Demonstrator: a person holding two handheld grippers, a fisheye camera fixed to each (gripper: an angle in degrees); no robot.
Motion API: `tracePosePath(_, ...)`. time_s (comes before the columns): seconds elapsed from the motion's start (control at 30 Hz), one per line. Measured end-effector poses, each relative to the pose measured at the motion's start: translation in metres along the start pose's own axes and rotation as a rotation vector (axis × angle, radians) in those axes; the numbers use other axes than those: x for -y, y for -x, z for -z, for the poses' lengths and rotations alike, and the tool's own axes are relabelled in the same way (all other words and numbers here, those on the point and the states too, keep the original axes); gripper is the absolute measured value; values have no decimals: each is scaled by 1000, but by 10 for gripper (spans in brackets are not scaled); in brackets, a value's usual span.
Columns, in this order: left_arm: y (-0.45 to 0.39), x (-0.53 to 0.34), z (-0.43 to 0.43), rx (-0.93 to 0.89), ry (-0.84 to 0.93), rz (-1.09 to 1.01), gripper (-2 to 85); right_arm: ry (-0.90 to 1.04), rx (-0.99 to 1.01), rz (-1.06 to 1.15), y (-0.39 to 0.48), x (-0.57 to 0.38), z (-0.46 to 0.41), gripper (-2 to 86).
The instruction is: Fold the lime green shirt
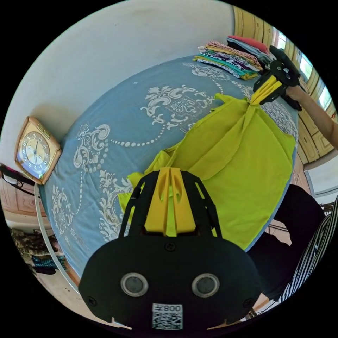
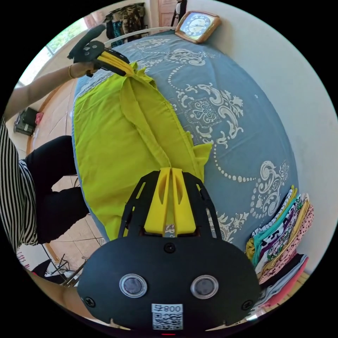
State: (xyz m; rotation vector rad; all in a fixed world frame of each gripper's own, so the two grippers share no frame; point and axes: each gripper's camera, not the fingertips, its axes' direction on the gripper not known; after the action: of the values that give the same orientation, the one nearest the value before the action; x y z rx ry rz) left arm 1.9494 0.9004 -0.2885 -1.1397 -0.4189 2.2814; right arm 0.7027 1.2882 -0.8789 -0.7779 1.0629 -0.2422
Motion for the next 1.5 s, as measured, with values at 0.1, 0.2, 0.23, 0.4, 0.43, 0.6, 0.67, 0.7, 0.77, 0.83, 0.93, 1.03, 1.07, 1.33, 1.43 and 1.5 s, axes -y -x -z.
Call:
tracePosePath(0.1, 13, 4, -2, -55, 20, 11, 10, 64, 63, -89, -23, 6, 0, 13)
tracePosePath(0.2, 24, 4, -14, 35, 98, 45, 7, 52, 83, -160, -37, 4, 5, 17)
tracePosePath(0.23, 33, 3, -16, 72, 115, 82, 7, 46, 86, -190, -42, 2, 6, 20)
tracePosePath(0.4, 68, -14, 18, -56, -59, 264, 12, -60, 178, -323, -59, -14, 26, 47)
tracePosePath(0.43, 68, -18, 26, -79, -88, 269, 14, -89, 175, -352, -60, -20, 35, 51)
tracePosePath(0.6, 47, -22, 32, -111, -60, 134, 17, -146, 152, -422, -59, -50, 70, 59)
tracePosePath(0.67, 45, -20, 24, -74, -7, 125, 14, -156, 132, -441, -51, -67, 82, 61)
tracePosePath(0.7, 47, -18, 17, -50, 23, 135, 12, -142, 118, -452, -50, -71, 83, 62)
tracePosePath(0.77, 55, -17, 10, -25, 50, 167, 7, -93, 55, -492, -42, -86, 83, 69)
tracePosePath(0.83, 69, -16, 9, -31, 49, 201, 4, -80, 51, -538, -39, -101, 85, 75)
tracePosePath(0.93, 83, -13, 14, 35, 54, 225, 3, -102, 88, -631, -39, -130, 91, 81)
tracePosePath(1.03, 96, -12, 13, 26, 72, 230, 2, -110, 155, -710, -39, -154, 93, 86)
tracePosePath(1.07, 98, -12, 14, 23, 71, 233, 2, -110, 171, -730, -37, -160, 95, 87)
tracePosePath(1.33, 124, -17, 17, 70, 79, 271, 2, -102, 202, -794, -63, -176, 118, 25)
tracePosePath(1.43, 143, -20, 20, 163, 102, 336, 3, -148, 247, -812, -78, -187, 139, 24)
tracePosePath(1.5, 154, -28, 26, 103, 69, 359, 4, -187, 260, -819, -78, -196, 154, 33)
